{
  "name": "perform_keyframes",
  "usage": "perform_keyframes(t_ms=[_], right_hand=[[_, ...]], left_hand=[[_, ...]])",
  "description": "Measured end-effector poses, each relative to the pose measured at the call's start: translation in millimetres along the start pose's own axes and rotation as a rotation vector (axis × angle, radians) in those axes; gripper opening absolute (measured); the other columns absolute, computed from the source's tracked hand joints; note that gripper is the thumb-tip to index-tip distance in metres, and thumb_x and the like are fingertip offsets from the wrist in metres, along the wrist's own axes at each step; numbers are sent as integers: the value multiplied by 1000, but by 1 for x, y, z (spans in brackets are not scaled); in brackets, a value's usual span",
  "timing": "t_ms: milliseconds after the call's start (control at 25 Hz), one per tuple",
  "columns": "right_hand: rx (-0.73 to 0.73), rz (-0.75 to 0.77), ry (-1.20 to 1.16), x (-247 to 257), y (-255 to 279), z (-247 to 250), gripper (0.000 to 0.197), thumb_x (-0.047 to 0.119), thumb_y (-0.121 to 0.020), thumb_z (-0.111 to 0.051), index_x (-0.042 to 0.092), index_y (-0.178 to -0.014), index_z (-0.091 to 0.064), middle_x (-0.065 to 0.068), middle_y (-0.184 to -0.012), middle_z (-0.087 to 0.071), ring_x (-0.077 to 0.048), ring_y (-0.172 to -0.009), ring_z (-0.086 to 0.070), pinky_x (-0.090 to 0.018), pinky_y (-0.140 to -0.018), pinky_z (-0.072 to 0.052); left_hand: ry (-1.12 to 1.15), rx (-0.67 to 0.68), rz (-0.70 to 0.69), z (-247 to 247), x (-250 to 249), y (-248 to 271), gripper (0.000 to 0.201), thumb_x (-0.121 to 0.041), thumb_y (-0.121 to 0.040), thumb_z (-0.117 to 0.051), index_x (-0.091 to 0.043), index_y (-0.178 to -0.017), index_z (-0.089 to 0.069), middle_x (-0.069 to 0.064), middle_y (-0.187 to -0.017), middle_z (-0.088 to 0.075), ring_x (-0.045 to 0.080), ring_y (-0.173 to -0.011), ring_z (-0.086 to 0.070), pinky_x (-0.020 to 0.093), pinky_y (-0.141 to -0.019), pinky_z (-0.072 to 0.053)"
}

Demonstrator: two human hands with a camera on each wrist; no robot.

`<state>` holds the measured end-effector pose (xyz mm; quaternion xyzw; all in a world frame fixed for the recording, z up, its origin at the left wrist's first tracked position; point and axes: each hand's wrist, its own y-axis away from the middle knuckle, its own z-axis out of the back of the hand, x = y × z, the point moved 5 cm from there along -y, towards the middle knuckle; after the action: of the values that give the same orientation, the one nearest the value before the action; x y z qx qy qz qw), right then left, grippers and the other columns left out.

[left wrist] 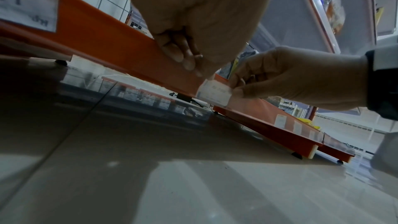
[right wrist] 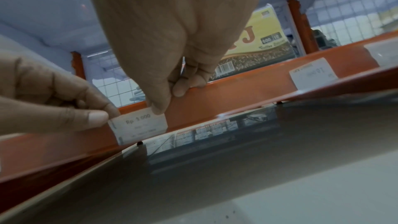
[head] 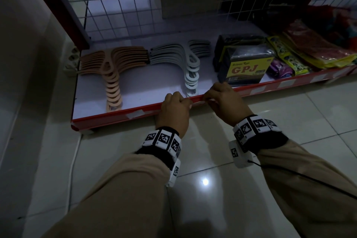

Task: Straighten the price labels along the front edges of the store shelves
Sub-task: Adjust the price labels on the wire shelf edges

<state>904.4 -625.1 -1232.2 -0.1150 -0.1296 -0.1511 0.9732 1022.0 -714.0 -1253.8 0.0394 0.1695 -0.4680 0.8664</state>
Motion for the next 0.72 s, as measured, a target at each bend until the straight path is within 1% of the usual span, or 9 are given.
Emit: perform_keyframes(t_ms=[120, 240, 320, 400, 480, 560, 640, 720], right_hand=[[-6, -46, -32, -1, 3, 1, 16, 2, -83, -62, 7, -97, -66, -16, -94, -60, -36, -91, -52, -42, -74, -44], [-3, -38, 20, 6, 6, 1, 24, 4, -79, -64, 9, -102, -67, -15, -99, -59, -35, -92, -50, -40, -78, -42], [6, -10, 65, 16, 7, -1, 30, 7, -77, -64, 10, -107, -67, -14, -102, -60, -35, -91, -50, -39, -80, -40], [19, 13, 86, 29, 7, -5, 35, 10, -77, -64, 11, -111, -65, -13, -105, -59, -35, -92, -50, -40, -81, -41], [27, 30, 90, 44, 4, -10, 36, 12, -76, -64, 9, -112, -64, -14, -107, -59, -36, -93, -50, -44, -79, -44], [35, 60, 88, 61, 0, -16, 37, 14, -76, -66, 7, -112, -63, -15, -109, -59, -37, -95, -51, -47, -77, -45], [60, 81, 84, 77, -5, -23, 40, 17, -76, -66, 6, -115, -62, -15, -112, -58, -36, -99, -50, -46, -79, -45], [62, 112, 61, 93, -10, -28, 42, 15, -75, -66, 5, -115, -62, -16, -111, -58, -36, -98, -50, -45, -79, -45]], left_hand=[[50, -16, -1, 2, 1, 2, 24, -17, -97, -47, -14, -117, -59, 8, -110, -57, 26, -105, -45, 36, -88, -40], [65, -23, -35, 6, 0, 6, 24, -16, -95, -49, -12, -117, -59, 7, -110, -57, 26, -104, -45, 37, -89, -40], [32, -27, -67, 11, 0, 11, 27, -16, -94, -49, -12, -119, -59, 6, -111, -57, 26, -104, -46, 38, -88, -40], [-40, -36, -89, 15, 3, 20, 27, -17, -93, -48, -16, -119, -58, 3, -111, -57, 24, -103, -47, 36, -87, -39], [-104, -58, -86, 21, 15, 30, 25, -18, -91, -47, -18, -114, -58, 0, -111, -57, 22, -101, -48, 34, -87, -37], [-156, -84, -80, 30, 33, 41, 27, -16, -88, -50, -20, -113, -57, -1, -110, -57, 22, -101, -50, 35, -90, -36], [-198, -102, -70, 39, 51, 51, 31, -14, -85, -53, -20, -115, -57, -1, -110, -59, 22, -101, -52, 36, -92, -35], [-226, -116, -48, 49, 69, 61, 35, -14, -82, -57, -20, -117, -58, -1, -110, -60, 23, -101, -53, 38, -94, -33]])
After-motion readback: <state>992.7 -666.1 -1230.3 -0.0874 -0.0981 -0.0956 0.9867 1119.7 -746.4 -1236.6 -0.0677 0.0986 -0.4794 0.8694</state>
